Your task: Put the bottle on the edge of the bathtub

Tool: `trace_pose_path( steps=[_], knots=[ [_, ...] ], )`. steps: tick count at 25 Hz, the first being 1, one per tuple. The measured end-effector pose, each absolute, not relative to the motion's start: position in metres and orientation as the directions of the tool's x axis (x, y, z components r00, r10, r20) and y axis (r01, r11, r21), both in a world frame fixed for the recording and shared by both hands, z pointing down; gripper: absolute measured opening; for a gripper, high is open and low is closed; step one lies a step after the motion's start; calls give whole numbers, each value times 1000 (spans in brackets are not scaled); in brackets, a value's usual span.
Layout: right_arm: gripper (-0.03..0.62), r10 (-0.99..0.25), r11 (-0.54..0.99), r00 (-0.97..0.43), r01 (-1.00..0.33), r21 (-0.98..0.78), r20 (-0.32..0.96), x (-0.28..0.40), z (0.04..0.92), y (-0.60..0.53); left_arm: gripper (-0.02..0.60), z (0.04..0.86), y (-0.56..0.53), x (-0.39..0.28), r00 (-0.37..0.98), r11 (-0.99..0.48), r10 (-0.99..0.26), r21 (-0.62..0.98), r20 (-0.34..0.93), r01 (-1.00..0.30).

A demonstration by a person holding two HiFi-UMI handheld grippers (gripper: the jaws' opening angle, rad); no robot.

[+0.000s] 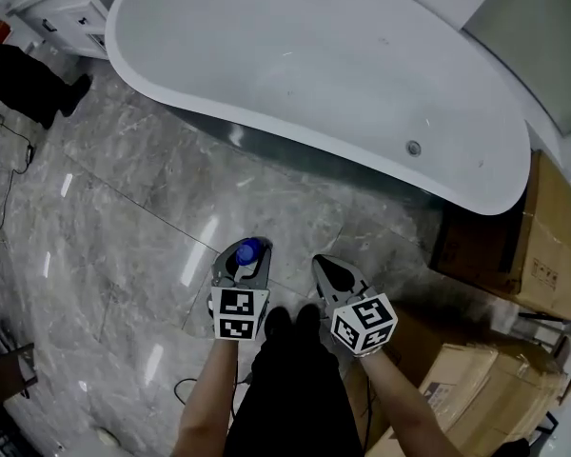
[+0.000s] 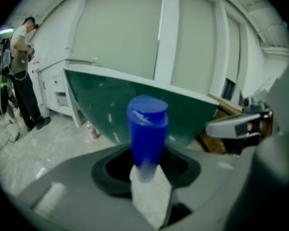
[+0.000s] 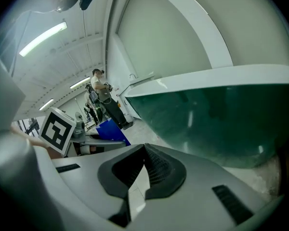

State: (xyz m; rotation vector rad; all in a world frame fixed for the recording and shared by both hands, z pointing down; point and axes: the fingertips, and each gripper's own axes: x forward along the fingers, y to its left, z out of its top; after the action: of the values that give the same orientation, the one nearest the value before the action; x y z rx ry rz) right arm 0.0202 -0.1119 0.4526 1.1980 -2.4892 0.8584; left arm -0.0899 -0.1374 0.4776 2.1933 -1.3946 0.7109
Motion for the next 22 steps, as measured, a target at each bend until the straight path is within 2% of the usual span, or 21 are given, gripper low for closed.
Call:
trace_pose_path(
  steps=[22],
  knots=[
    [2, -643, 543, -634, -773, -328, 429, 46, 693, -175, 161, 732, -228, -64, 391, -488, -678, 17, 623, -873]
  ],
)
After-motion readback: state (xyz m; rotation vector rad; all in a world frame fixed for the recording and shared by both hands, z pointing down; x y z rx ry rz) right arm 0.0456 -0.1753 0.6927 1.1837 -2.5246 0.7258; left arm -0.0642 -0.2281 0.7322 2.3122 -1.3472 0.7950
